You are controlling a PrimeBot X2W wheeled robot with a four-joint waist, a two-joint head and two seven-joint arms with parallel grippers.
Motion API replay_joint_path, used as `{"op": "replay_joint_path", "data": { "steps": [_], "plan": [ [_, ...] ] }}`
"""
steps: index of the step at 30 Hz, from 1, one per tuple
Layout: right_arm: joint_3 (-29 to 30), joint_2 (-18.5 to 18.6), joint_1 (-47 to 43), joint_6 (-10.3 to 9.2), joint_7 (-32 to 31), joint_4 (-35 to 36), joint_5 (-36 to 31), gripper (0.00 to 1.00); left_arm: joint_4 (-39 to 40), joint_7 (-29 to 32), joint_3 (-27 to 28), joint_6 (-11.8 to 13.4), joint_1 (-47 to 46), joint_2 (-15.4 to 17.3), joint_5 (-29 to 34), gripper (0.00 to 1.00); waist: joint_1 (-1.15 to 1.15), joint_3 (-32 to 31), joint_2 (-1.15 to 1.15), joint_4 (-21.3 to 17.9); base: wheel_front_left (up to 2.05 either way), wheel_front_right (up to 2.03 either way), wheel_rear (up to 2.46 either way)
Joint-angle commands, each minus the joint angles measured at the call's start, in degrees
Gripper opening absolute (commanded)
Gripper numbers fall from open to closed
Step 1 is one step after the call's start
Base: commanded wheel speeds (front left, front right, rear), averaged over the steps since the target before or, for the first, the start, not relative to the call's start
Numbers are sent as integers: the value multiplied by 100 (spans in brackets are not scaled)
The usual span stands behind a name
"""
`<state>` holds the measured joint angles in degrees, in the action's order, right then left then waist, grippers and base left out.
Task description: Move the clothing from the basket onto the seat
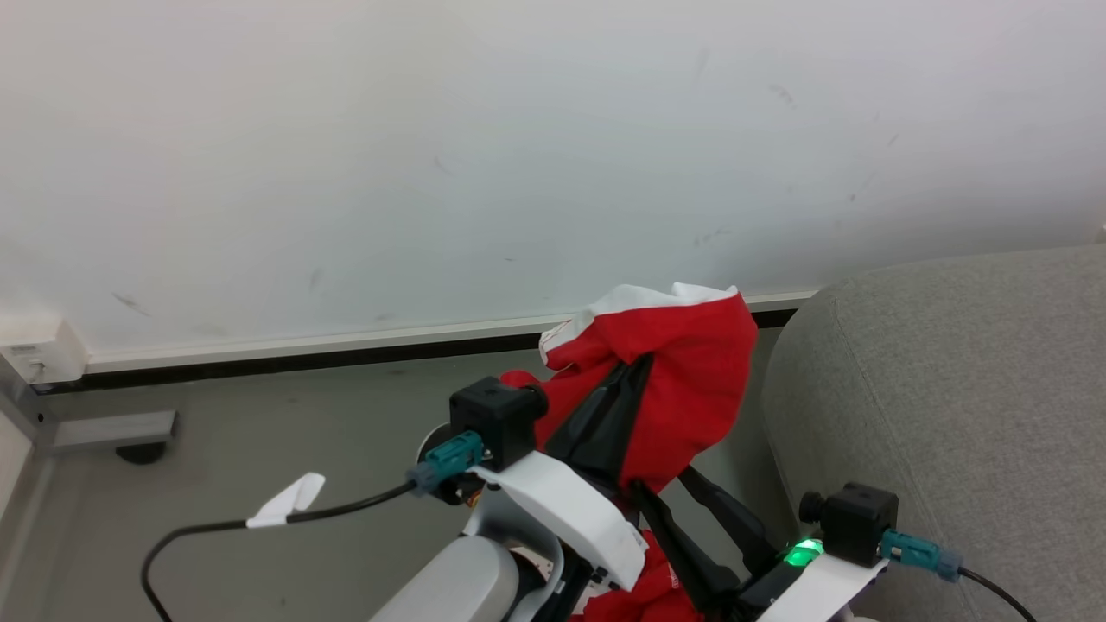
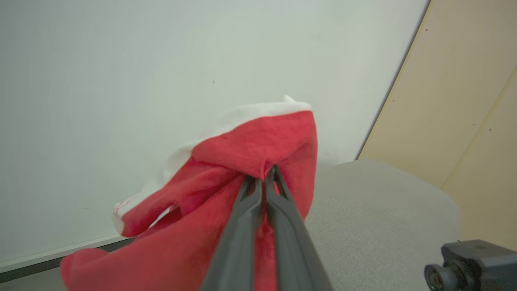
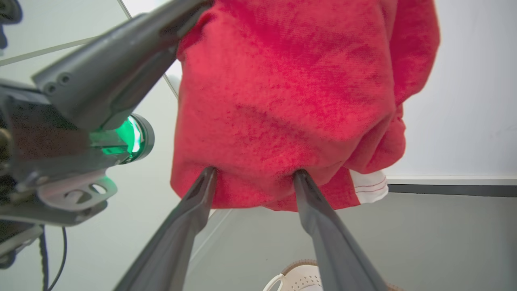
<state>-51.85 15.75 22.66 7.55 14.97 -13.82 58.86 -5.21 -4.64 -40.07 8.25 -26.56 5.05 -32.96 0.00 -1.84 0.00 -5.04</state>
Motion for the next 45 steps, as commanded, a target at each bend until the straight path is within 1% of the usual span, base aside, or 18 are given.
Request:
{"op": "replay_joint_path", "data": {
  "steps": [1,5,11,12,13,14,19,28,29,30,32,33,34,41,45],
  "plan": [
    [-31,-32,114,-12,18,-33,137,100,21,-5,-18,-20,-36,-8,-35,0,0,0,0,-3,0,0,0],
    [-84,-60,289,-12,19,-114,292,100,44,13,-92,-59,-19,-51,-108,0,0,1,0,-15,0,0,0],
    [-58,-80,463,-12,19,-98,352,100,27,0,-184,-38,52,-101,-215,0,0,14,0,-38,0,0,0],
    [-44,-69,491,-12,18,-122,344,51,15,-9,-201,-36,59,-111,-232,0,0,18,0,-43,0,0,0],
    [-38,-62,514,-12,19,-147,319,29,5,-14,-216,-35,62,-117,-242,0,0,21,0,-45,0,0,0],
    [-41,-63,534,-12,19,-158,306,0,-6,-24,-227,-32,60,-122,-237,0,0,24,0,-45,0,0,0],
    [122,-29,499,-12,19,-110,156,0,-75,-54,-230,-13,39,-127,-258,0,0,33,0,-53,0,0,0],
    [212,65,298,-12,19,-22,-19,0,-176,-113,-190,76,51,-51,-233,0,0,49,0,-99,0,0,0],
    [229,71,286,-12,19,-14,-26,0,-184,-119,-188,86,55,-51,-228,10,0,47,0,-101,0,0,0],
    [250,79,277,-12,19,-5,-33,0,-194,-125,-194,91,64,-46,-219,24,0,45,0,-103,0,0,0],
    [310,103,279,-12,19,15,-73,0,-209,-136,-199,120,78,-37,-202,48,0,42,0,-106,0,0,0],
    [338,116,277,-12,19,26,-85,0,-215,-146,-198,122,84,-32,-195,79,0,39,0,-106,0,0,0],
    [371,129,272,-12,19,37,-103,0,-220,-154,-202,135,90,-31,-192,100,0,37,0,-105,0,0,0],
    [660,239,182,-12,19,125,-241,0,-281,-172,-282,162,167,77,-106,100,0,26,0,-80,0,0,0],
    [847,361,160,-12,19,198,-318,0,-324,-200,-345,160,234,150,-71,100,0,28,0,-98,0,0,0]
  ]
}}
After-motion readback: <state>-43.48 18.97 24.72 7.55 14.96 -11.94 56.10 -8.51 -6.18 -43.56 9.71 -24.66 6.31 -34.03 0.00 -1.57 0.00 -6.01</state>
